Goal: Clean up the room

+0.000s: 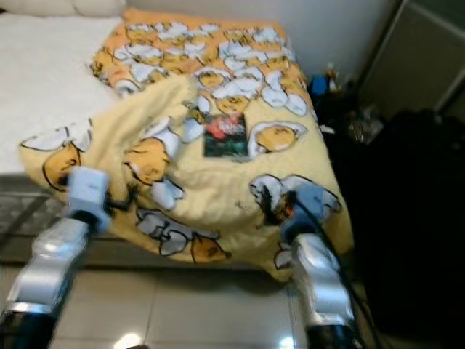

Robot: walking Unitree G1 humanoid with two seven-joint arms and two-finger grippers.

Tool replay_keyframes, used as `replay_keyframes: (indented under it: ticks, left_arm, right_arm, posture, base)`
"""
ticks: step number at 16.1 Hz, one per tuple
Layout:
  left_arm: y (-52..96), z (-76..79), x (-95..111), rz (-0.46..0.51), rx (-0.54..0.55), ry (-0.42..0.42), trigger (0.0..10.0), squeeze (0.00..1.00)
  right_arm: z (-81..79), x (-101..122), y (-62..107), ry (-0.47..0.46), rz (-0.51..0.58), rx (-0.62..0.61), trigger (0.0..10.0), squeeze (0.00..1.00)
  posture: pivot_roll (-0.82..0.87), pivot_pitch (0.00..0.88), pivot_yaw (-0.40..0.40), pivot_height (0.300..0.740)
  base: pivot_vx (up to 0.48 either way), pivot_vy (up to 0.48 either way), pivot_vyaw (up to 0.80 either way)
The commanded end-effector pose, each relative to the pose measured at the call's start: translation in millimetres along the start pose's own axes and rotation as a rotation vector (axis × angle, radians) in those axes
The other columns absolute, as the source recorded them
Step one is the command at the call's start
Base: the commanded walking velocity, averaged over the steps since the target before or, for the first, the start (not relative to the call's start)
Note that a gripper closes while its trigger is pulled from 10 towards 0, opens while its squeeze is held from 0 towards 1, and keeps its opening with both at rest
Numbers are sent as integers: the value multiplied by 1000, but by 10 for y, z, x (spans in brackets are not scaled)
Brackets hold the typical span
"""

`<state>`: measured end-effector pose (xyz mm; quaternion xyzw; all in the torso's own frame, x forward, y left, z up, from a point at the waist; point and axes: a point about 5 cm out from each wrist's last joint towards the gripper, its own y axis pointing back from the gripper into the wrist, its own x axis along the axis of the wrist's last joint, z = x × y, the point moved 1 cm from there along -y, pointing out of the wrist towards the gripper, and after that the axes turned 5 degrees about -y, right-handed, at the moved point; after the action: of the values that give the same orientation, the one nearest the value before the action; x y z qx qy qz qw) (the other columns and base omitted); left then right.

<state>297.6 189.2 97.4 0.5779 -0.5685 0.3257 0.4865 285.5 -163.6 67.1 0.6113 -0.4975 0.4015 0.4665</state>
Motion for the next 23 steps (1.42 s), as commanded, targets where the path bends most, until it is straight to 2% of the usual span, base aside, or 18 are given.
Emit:
replay_keyframes:
  ticks: [1,4,23]
  left_arm:
    - [-1,-63,33,13,3,-9,10000,1000]
    - [8,-28,38,20,-31,17,10000,1000]
    - [2,-29,59,23,-37,42,10000,1000]
  right_arm:
    - [-45,58,-27,-7,21,12,10000,0]
    - [-53,63,-27,-7,22,13,10000,0]
    - [-49,67,-29,-10,17,9,10000,0]
  posture:
    - [14,0,-37,740]
    - [14,0,-37,740]
    - [16,0,-39,740]
  base:
    - [0,0,0]
    - [0,0,0]
    - [311,0,0]
